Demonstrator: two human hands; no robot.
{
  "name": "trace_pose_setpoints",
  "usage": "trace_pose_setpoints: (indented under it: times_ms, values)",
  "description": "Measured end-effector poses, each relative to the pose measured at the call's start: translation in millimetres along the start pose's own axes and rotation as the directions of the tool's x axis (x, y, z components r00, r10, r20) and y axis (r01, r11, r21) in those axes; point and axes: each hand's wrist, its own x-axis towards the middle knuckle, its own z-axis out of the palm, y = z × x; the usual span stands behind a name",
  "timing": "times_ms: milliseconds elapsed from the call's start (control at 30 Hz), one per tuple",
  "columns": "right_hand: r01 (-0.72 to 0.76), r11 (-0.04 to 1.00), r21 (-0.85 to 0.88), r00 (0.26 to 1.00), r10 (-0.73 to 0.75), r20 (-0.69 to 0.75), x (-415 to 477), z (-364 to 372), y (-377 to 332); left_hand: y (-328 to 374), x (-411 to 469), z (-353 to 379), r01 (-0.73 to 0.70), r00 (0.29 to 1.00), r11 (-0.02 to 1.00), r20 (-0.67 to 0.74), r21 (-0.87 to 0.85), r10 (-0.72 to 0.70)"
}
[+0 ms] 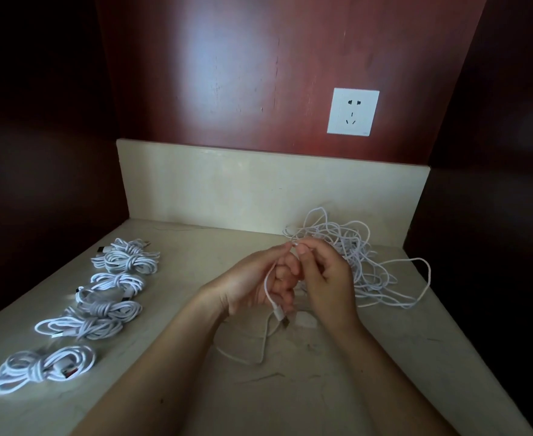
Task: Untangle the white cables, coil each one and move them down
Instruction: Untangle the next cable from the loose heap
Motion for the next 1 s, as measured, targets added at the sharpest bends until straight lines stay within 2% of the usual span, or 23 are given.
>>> trace_pose_setpoints:
  times_ms: [133, 267, 433, 567, 667, 767, 900, 1000]
  values:
    - [-0.001, 1.0, -0.008, 1.0, 0.001, -0.017, -1, 0, 1, 0, 2, 3, -0.151, 0.979, 0.983, -0.125, 0.1, 0.163]
    - [0.016, 0.969, -0.247, 0.997, 0.003, 0.076, -7, 1, 3, 1, 5, -2, -0.271, 0.932, 0.96, -0.226, 0.078, 0.281]
    - [0.112, 0.849, -0.516, 0.97, 0.019, 0.242, -10, 5, 3, 1, 5, -3, -0.286, 0.816, 0.925, -0.443, 0.251, 0.373]
    - [0.123, 0.8, -0.587, 0.954, 0.067, 0.292, -11, 4, 2, -2, 4, -7, -0.358, 0.758, 0.857, -0.42, 0.371, 0.499]
    - [0.123, 0.779, -0.616, 0.96, 0.064, 0.272, -10, 4, 0, -1, 2, -5, -0.452, 0.74, 0.835, -0.391, 0.314, 0.547]
    - [0.195, 0.639, -0.744, 0.965, 0.011, 0.262, -7, 2, 3, 5, 0, -2, -0.613, 0.667, 0.764, -0.386, 0.203, 0.638]
    - [0.173, 0.584, -0.793, 0.972, 0.03, 0.235, -1, -4, 11, 14, 0, -3, -0.754, 0.537, 0.65, -0.479, 0.097, 0.695]
    - [0.136, 0.548, -0.825, 0.971, 0.09, 0.22, 0, -10, 13, 22, -4, -10, -0.775, 0.496, 0.63, -0.563, 0.057, 0.661]
